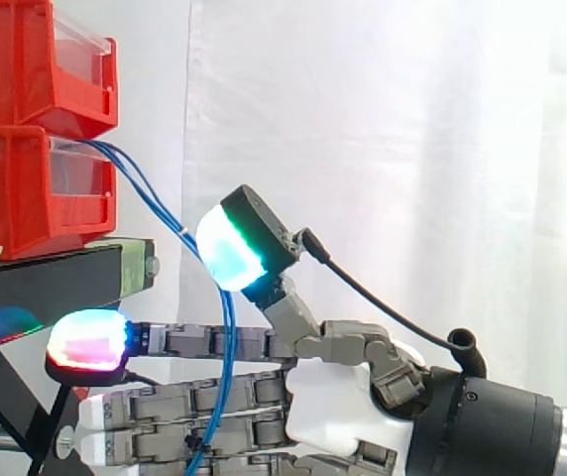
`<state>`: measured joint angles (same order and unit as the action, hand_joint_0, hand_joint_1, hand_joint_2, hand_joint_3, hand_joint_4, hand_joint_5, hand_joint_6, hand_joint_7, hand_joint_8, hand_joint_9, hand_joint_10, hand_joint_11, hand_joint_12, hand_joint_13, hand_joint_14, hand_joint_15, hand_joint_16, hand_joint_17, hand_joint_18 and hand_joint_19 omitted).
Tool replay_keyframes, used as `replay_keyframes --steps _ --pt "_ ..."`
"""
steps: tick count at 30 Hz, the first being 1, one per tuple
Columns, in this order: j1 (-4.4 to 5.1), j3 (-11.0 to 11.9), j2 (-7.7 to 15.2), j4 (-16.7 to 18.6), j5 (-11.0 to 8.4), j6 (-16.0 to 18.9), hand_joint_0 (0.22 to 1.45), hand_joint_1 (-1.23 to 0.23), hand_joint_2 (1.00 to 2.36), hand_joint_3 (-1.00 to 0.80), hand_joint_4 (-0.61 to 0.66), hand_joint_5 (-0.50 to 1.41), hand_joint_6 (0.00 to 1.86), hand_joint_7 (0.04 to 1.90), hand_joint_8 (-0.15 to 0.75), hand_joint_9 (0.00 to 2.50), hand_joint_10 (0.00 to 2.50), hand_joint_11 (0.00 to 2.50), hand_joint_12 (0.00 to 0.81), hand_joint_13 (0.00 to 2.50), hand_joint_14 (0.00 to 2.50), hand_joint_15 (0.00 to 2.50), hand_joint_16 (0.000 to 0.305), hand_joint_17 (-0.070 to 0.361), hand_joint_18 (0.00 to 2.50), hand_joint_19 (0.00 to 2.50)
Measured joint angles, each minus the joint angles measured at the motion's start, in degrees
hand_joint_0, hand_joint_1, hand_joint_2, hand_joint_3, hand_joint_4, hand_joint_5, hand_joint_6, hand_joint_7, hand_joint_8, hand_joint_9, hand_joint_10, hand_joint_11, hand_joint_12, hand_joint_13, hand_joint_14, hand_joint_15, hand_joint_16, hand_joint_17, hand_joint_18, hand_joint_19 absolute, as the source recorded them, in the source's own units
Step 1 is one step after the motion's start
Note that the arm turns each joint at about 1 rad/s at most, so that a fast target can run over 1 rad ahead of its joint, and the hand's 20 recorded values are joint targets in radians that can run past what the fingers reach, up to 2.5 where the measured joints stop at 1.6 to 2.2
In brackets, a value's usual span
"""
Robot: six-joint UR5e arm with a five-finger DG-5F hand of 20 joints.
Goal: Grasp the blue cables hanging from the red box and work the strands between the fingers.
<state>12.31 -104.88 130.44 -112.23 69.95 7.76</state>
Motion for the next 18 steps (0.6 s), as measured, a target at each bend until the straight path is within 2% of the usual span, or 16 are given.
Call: replay_keyframes --steps 9,18 --pt "-0.36 -0.03 -1.57 -0.37 0.63 -0.24 0.68 -0.53 1.0 -1.0 0.17 -0.31 0.01 0.67 0.38 0.33 0.01 0.2 0.465 0.31 0.01 0.23 0.087 0.197 0.22 0.09" --pt "-0.94 -0.82 -4.46 -3.59 1.38 -1.08 0.68 -0.53 1.0 -1.0 0.18 -0.3 0.01 0.67 0.39 0.4 0.01 0.32 0.471 0.38 0.01 0.29 0.088 0.197 0.27 0.12"
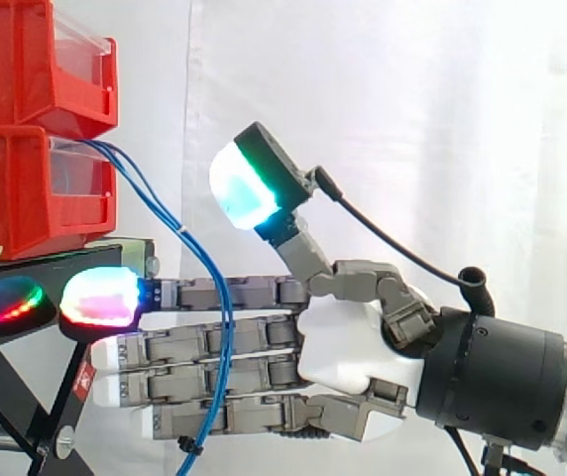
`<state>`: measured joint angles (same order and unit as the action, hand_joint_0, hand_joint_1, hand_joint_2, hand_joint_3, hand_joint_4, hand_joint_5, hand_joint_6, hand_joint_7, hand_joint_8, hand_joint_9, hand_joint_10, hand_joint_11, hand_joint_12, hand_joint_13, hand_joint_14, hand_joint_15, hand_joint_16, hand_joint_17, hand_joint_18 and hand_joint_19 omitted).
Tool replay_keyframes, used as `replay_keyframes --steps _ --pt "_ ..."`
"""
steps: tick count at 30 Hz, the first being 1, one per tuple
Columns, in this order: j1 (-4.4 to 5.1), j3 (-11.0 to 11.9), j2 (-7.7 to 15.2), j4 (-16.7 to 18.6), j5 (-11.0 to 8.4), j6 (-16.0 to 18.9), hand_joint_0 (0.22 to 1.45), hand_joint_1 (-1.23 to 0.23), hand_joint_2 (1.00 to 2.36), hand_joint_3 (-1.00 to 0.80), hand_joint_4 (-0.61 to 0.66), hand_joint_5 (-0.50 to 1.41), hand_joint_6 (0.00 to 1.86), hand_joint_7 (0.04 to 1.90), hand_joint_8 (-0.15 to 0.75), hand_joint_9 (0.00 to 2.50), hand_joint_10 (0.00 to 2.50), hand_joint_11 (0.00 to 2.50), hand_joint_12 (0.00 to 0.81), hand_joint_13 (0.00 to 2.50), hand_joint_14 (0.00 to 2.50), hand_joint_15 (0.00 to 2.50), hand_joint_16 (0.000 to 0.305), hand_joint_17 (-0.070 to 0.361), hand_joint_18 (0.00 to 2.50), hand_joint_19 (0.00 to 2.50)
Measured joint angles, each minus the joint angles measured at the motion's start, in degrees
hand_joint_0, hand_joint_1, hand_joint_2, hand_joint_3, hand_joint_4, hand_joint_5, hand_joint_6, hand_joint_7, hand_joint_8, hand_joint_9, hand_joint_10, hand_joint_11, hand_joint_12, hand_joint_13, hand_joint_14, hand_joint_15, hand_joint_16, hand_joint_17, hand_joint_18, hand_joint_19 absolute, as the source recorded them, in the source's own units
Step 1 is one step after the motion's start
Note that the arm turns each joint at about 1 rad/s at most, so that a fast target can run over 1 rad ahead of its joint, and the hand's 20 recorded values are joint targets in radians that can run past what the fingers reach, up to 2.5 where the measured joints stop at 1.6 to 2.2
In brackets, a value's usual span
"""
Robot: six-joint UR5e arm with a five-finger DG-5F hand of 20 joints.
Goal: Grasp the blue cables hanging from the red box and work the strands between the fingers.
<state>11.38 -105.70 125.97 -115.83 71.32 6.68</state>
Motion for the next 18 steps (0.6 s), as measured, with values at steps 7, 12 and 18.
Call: replay_keyframes --steps 7,12,18 --pt "-0.3 -0.44 -0.78 -0.52 0.34 -0.4 0.68 -0.53 1.0 -1.0 0.18 -0.28 0.01 0.68 0.415 0.53 0.01 0.5 0.485 0.52 0.01 0.4 0.087 0.196 0.36 0.17" --pt "-0.49 -0.46 -0.8 -0.59 0.46 -0.38 0.69 -0.54 1.0 -1.0 0.19 -0.26 0.01 0.67 0.435 0.67 0.01 0.68 0.492 0.64 0.01 0.5 0.085 0.192 0.47 0.21" --pt "-0.77 -0.51 -1.67 -0.83 0.91 -0.41 0.7 -0.54 1.0 -1.0 0.2 -0.24 0.01 0.67 0.443 0.77 0.02 0.86 0.506 0.81 0.02 0.71 0.084 0.19 0.57 0.27"
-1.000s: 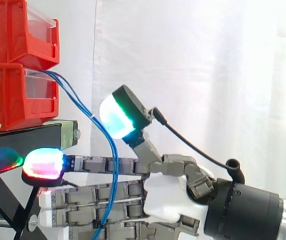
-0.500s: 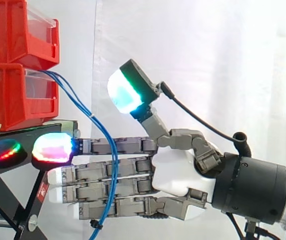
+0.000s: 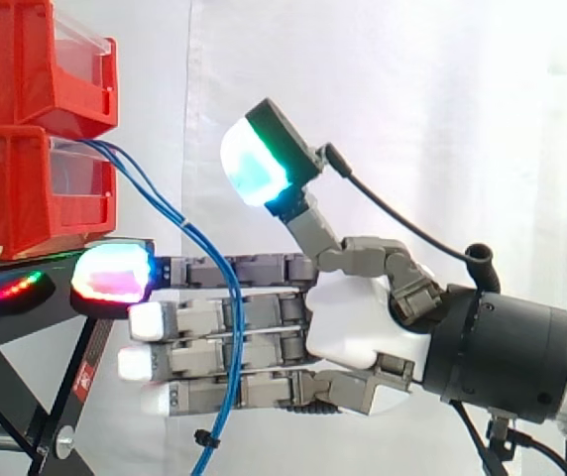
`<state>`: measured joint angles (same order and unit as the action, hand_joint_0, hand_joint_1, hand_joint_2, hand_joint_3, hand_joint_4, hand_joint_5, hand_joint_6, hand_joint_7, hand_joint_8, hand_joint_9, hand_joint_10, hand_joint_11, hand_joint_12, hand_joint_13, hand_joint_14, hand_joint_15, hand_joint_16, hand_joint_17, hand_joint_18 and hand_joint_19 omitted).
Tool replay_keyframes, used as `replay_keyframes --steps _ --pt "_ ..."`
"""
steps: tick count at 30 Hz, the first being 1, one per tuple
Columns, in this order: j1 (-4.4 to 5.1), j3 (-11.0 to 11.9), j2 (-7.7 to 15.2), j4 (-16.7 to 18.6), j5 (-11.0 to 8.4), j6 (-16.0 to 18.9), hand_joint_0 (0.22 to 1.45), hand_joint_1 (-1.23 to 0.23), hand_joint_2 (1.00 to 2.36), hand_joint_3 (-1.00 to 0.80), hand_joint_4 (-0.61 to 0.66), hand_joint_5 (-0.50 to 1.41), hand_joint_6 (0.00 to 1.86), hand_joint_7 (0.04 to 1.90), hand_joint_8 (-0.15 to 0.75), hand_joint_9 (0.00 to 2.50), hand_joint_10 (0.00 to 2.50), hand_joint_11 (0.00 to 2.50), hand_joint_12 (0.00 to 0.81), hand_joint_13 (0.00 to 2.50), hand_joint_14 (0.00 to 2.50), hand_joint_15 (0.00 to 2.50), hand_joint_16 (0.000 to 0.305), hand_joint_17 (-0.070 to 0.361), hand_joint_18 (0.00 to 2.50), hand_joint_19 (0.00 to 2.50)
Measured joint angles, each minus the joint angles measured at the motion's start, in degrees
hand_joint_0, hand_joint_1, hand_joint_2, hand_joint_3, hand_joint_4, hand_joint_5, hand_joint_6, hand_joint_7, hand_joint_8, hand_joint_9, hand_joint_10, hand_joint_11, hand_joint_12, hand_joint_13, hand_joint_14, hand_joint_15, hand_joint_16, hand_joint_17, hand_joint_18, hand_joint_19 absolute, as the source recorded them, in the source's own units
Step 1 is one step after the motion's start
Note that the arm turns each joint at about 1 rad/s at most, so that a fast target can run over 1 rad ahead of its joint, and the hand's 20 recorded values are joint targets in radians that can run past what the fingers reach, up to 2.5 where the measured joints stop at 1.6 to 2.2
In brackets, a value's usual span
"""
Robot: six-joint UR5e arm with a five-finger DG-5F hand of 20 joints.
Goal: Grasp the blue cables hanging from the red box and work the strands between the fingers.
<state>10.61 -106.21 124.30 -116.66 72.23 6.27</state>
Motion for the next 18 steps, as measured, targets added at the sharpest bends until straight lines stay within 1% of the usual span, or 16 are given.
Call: replay_keyframes --steps 4,7,12,13,18 --pt "-0.18 0.02 -0.97 -1.01 0.42 -0.17 0.71 -0.54 1.0 -1.0 0.21 -0.23 0.01 0.68 0.446 0.81 0.02 0.91 0.514 0.88 0.02 0.83 0.083 0.188 0.64 0.36" --pt "-0.35 0.02 -1.38 -1.77 0.64 -0.32 0.71 -0.54 1.0 -1.0 0.22 -0.22 0.01 0.68 0.449 0.82 0.02 0.94 0.519 0.95 0.02 0.93 0.082 0.186 0.76 0.47" --pt "-0.49 0.03 -1.49 -2.11 0.97 -0.37 0.71 -0.54 1.0 -1.0 0.23 -0.2 0.01 0.68 0.451 0.89 0.02 1.06 0.526 1.1 0.02 1.15 0.081 0.182 0.9 0.62" --pt "-0.52 0.03 -1.5 -2.13 1.01 -0.38 0.71 -0.54 1.0 -1.0 0.23 -0.19 0.01 0.69 0.45 0.9 0.02 1.07 0.52 1.11 0.02 1.17 0.081 0.182 0.91 0.64" --pt "-0.66 0.02 -1.58 -2.1 1.06 -0.37 0.71 -0.54 1.0 -1.0 0.24 -0.18 0.01 0.69 0.449 0.95 0.02 1.18 0.505 1.22 0.01 1.41 0.079 0.177 1.03 0.81"
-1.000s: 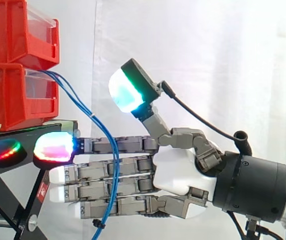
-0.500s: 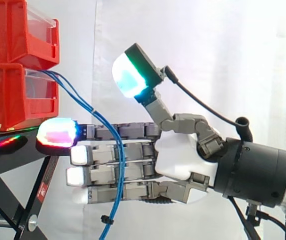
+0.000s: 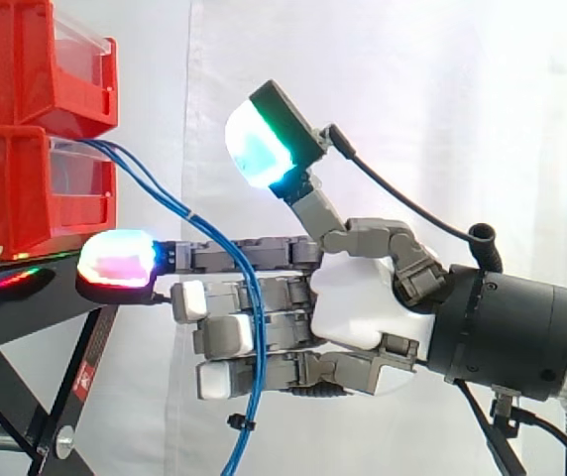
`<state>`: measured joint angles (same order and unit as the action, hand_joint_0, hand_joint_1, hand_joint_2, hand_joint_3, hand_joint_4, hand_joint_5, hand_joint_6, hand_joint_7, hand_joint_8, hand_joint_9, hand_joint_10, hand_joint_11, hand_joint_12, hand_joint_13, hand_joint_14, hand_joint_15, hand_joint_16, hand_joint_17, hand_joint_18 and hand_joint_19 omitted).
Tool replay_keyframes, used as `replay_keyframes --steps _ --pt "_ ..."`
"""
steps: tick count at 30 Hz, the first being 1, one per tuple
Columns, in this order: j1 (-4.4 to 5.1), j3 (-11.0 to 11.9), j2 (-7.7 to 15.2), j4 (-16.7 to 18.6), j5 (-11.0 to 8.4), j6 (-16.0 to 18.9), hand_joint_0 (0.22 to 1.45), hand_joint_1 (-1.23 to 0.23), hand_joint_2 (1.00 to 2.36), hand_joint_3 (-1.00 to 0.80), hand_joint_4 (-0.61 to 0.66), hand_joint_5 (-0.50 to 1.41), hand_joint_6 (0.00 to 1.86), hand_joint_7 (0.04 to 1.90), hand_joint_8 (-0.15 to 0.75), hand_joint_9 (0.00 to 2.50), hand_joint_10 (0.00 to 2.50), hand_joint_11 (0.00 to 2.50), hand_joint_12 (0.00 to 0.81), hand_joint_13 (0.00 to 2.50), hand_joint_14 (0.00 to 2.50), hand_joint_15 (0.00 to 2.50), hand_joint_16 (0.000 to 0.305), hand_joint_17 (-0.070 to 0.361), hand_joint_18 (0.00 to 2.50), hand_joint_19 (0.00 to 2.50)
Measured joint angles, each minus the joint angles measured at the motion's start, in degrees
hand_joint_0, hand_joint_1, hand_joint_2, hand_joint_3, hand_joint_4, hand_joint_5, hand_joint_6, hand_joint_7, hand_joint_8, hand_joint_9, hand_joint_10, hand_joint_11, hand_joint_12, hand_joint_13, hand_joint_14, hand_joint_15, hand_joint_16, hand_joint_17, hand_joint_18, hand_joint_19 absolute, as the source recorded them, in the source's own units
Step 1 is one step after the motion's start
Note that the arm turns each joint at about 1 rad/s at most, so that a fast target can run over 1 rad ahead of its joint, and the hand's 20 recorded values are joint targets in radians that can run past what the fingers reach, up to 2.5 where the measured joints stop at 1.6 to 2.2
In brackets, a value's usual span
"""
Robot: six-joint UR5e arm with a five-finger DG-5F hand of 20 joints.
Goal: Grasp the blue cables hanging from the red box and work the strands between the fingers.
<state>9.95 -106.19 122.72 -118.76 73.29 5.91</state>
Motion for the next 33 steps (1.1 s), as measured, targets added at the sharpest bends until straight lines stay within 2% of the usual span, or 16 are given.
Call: replay_keyframes --steps 6,10,12,13,15,17,18,19,23,24,25,26,27,28,32,33 --pt "-0.1 -0.01 -0.77 -0.32 0.14 0.04 0.72 -0.54 1.0 -1.0 0.25 -0.16 0.01 0.69 0.442 0.97 0.02 1.23 0.488 1.29 0.0 1.66 0.076 0.172 1.15 0.99" --pt "-0.19 0.0 -1.15 -0.96 0.17 -0.02 0.72 -0.54 1.0 -1.0 0.25 -0.16 0.01 0.69 0.449 0.99 0.02 1.27 0.478 1.25 0.33 1.62 0.076 0.17 1.25 1.18" --pt "-0.25 0.0 -1.22 -1.11 0.18 -0.02 0.72 -0.54 1.0 -1.0 0.25 -0.15 0.01 0.69 0.445 1.0 0.01 1.32 0.478 1.22 0.63 1.55 0.073 0.165 1.31 1.23" --pt "-0.26 0.0 -1.23 -1.14 0.19 -0.02 0.72 -0.54 1.0 -1.0 0.25 -0.15 0.01 0.69 0.445 1.01 0.01 1.33 0.481 1.21 0.65 1.56 0.072 0.163 1.33 1.27" --pt "-0.31 0.01 -1.23 -1.22 0.18 -0.02 0.72 -0.54 1.0 -1.0 0.26 -0.15 0.01 0.69 0.442 1.04 0.01 1.41 0.48 1.14 1.13 1.47 0.068 0.153 1.43 1.5" --pt "-0.36 0.02 -1.24 -1.26 0.19 -0.02 0.72 -0.54 1.0 -1.0 0.26 -0.14 0.01 0.69 0.439 1.06 0.01 1.51 0.47 1.12 1.36 1.44 0.065 0.146 1.49 1.62" --pt "-0.38 0.02 -1.24 -1.27 0.18 -0.02 0.72 -0.54 1.0 -1.0 0.26 -0.14 0.01 0.69 0.425 1.07 0.01 1.59 0.471 1.08 1.67 1.4 0.063 0.143 1.48 1.59" --pt "-0.41 0.01 -1.25 -1.28 0.19 -0.02 0.73 -0.54 1.0 -1.0 0.26 -0.14 0.01 0.69 0.423 1.07 0.01 1.61 0.475 1.07 1.73 1.41 0.063 0.142 1.48 1.55" --pt "-0.44 0.01 -1.26 -1.23 0.19 0.02 0.73 -0.54 1.0 -1.0 0.26 -0.13 0.01 0.7 0.413 1.11 0.0 1.76 0.467 1.0 2.33 1.38 0.06 0.135 1.39 1.13" --pt "-0.47 0.01 -1.26 -1.23 0.19 0.03 0.73 -0.54 1.0 -1.0 0.27 -0.12 0.01 0.7 0.408 1.11 0.11 1.76 0.469 0.98 2.5 1.37 0.06 0.136 1.37 0.94" --pt "-0.48 0.01 -1.25 -1.22 0.19 0.04 0.73 -0.55 1.0 -1.0 0.27 -0.12 0.01 0.7 0.412 1.11 0.19 1.76 0.471 0.98 2.5 1.39 0.06 0.136 1.37 0.87" --pt "-0.49 0.01 -1.26 -1.22 0.19 0.05 0.73 -0.55 1.0 -1.0 0.27 -0.11 0.01 0.7 0.4 1.11 0.46 1.76 0.47 0.97 2.5 1.4 0.062 0.14 1.35 0.8" --pt "-0.51 0.01 -1.26 -1.22 0.19 0.07 0.73 -0.55 1.0 -1.0 0.28 -0.11 0.01 0.7 0.402 1.1 0.51 1.79 0.48 0.99 2.5 1.42 0.062 0.14 1.34 0.68" --pt "-0.53 0.01 -1.26 -1.23 0.19 0.09 0.73 -0.55 1.0 -1.0 0.28 -0.11 0.01 0.71 0.399 1.09 0.79 1.8 0.484 1.02 2.5 1.46 0.065 0.147 1.37 0.59" --pt "-0.6 0.01 -1.26 -1.28 0.19 0.15 0.73 -0.55 1.0 -1.0 0.29 -0.08 0.01 0.71 0.406 1.05 1.61 1.93 0.51 1.14 2.5 1.51 0.071 0.16 1.46 0.51" --pt "-0.61 0.01 -1.26 -1.29 0.19 0.15 0.73 -0.54 1.0 -1.0 0.3 -0.07 0.01 0.71 0.416 1.02 2.02 1.99 0.519 1.17 2.5 1.54 0.071 0.16 1.47 0.52"
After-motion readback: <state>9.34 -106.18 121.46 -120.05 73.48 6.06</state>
